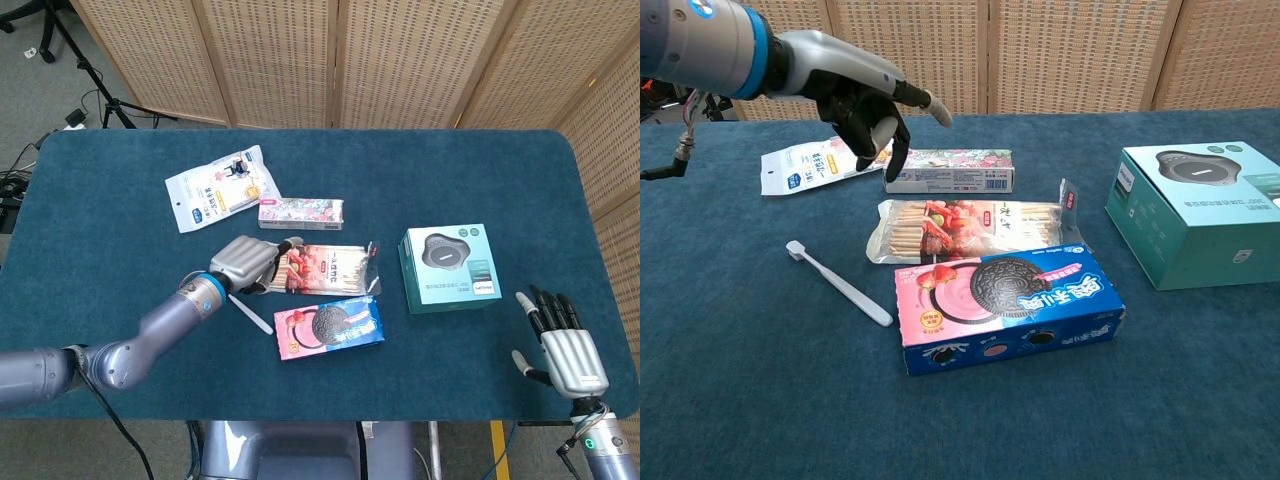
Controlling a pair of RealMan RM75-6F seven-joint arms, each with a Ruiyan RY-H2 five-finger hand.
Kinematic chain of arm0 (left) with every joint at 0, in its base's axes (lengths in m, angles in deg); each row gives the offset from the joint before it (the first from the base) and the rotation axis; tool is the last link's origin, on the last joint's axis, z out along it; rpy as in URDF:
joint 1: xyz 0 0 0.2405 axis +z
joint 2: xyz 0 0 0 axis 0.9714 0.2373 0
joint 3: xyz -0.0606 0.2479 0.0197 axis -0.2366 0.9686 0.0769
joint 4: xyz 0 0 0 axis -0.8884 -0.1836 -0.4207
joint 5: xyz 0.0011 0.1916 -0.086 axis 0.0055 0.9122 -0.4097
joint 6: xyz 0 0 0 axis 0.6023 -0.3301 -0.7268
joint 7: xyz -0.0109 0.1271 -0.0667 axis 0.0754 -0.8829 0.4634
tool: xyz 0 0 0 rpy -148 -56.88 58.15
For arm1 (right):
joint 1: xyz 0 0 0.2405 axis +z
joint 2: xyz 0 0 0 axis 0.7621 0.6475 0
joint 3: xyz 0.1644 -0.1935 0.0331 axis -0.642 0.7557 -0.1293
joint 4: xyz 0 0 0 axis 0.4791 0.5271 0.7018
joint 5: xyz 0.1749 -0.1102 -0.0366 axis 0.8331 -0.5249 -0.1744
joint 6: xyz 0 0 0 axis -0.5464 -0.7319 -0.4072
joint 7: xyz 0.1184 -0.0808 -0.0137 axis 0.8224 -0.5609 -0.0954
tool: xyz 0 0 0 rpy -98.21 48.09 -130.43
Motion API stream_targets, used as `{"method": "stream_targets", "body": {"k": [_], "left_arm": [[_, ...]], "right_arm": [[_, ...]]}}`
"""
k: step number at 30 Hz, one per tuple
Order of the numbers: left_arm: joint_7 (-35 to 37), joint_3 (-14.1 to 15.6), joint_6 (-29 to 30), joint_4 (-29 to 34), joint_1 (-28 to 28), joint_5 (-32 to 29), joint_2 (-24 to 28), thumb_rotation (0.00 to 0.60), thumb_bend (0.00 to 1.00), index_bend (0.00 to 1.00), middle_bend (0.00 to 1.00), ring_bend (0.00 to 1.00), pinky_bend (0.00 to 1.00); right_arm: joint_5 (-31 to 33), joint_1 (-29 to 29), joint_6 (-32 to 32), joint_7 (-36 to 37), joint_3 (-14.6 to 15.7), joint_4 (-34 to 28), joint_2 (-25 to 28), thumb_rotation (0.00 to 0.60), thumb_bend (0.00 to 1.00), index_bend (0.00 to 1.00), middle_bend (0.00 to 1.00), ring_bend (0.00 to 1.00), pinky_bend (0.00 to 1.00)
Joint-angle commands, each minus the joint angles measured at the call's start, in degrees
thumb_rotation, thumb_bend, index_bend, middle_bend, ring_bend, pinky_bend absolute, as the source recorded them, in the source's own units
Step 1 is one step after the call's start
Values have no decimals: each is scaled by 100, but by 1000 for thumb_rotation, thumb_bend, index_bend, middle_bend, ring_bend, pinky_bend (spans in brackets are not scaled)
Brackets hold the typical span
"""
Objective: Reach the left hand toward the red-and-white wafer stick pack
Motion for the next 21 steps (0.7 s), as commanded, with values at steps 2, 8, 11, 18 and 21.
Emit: {"method": "stream_targets", "body": {"k": [2,8,11,18,21], "left_arm": [[-53,705,-316,-457,-1018,-1126,-201,600,907,0,560,583,414],[90,1396,-676,-968,-1952,-2270,-479,600,913,0,560,583,418],[198,1630,-851,-1100,-2254,-2621,-511,600,913,0,560,583,422],[497,2062,-1132,-1333,-2725,-2939,-634,600,911,0,561,583,423],[622,2256,-1233,-1407,-2863,-2935,-709,600,911,0,561,583,423]], "right_arm": [[19,-5,-6,142,-13,28,46,600,363,0,0,0,0],[99,-16,-28,410,-72,118,101,600,363,0,0,0,0],[88,-10,-24,448,-71,142,101,600,363,0,0,0,0],[77,-14,-47,501,-75,161,100,600,363,0,0,0,0],[83,-19,-59,520,-82,171,100,600,363,0,0,0,0]]}}
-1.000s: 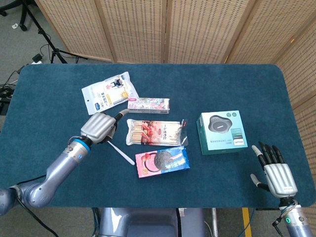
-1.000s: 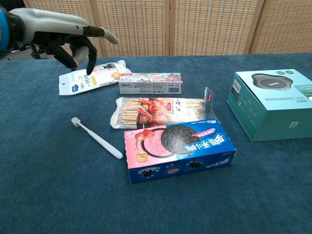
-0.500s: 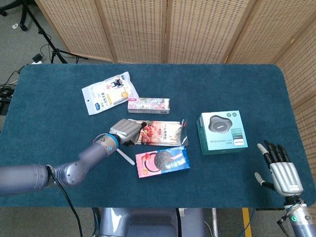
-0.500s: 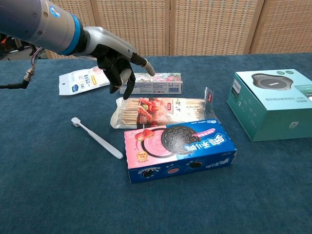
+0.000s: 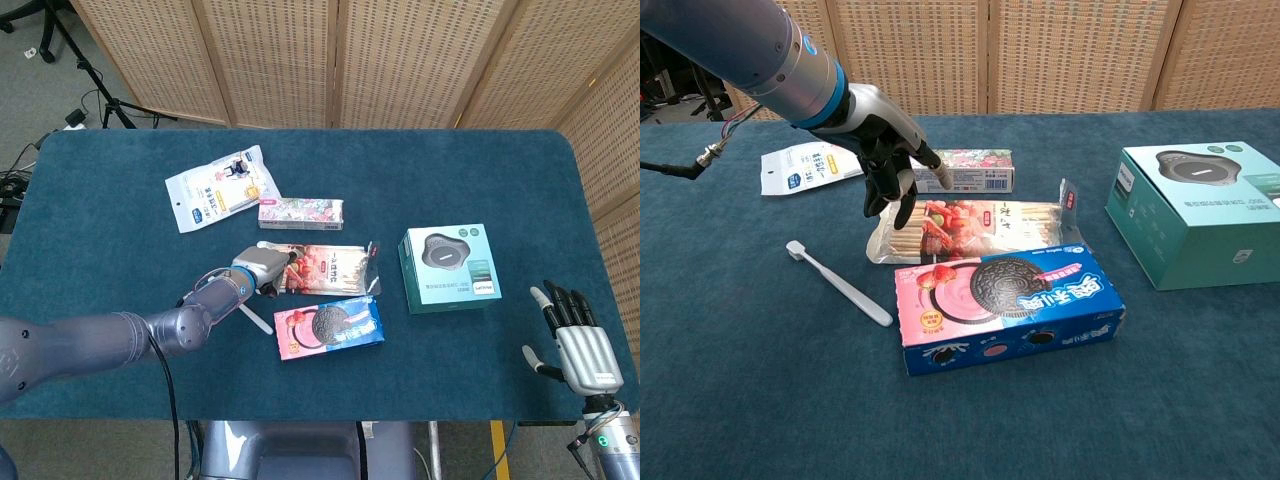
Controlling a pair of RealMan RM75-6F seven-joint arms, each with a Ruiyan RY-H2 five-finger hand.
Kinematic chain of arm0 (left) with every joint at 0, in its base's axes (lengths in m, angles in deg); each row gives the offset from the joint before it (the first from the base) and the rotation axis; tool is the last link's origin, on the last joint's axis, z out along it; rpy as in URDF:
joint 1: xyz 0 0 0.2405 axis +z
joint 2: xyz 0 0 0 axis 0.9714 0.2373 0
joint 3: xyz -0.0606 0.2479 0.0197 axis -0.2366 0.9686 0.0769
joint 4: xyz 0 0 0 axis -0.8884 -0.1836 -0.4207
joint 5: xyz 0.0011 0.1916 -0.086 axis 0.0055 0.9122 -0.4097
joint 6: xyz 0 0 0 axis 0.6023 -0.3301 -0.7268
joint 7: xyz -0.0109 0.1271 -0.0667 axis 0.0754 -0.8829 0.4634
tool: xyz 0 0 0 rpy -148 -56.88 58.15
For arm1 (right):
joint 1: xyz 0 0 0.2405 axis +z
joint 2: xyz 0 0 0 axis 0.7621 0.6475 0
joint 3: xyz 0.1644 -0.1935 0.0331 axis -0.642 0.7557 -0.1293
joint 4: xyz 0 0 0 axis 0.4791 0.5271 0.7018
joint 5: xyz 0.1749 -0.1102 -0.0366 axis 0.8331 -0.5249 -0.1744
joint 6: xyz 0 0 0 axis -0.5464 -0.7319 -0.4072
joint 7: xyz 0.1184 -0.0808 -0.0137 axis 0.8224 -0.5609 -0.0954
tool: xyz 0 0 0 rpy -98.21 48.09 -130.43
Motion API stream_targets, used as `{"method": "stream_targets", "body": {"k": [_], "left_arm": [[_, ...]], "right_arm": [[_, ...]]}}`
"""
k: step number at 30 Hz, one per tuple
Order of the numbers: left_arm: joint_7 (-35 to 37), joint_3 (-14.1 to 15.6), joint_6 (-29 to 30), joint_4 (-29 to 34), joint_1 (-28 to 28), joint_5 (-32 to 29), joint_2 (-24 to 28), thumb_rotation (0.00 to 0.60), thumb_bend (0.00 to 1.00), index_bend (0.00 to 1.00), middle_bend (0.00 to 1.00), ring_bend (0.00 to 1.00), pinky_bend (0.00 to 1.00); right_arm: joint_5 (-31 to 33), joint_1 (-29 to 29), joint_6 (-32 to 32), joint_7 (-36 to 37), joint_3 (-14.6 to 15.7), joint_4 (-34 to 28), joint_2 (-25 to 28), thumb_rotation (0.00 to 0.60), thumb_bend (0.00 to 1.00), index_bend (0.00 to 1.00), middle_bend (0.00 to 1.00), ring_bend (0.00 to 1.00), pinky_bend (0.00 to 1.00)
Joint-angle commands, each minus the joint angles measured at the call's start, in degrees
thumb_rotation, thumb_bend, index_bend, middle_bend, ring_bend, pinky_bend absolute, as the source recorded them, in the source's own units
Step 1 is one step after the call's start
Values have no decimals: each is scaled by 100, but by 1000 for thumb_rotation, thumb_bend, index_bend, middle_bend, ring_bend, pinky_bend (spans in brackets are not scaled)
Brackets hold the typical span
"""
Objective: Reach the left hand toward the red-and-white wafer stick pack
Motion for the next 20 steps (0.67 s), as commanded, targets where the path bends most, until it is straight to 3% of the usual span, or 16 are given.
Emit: {"method": "stream_targets", "body": {"k": [1,12,20], "left_arm": [[129,195,-115,-90,-146,-25,-87,600,912,0,561,583,423],[836,829,-467,-484,-479,35,-432,600,912,0,561,584,423],[1369,1044,-593,-544,-562,389,-502,600,912,0,560,584,423]], "right_arm": [[6,-3,-4,12,-4,5,1,600,363,0,0,0,0],[-18,-18,-45,79,-2,-10,26,600,363,0,0,0,0],[-31,-27,-76,79,-5,-13,32,600,363,0,0,0,0]]}}
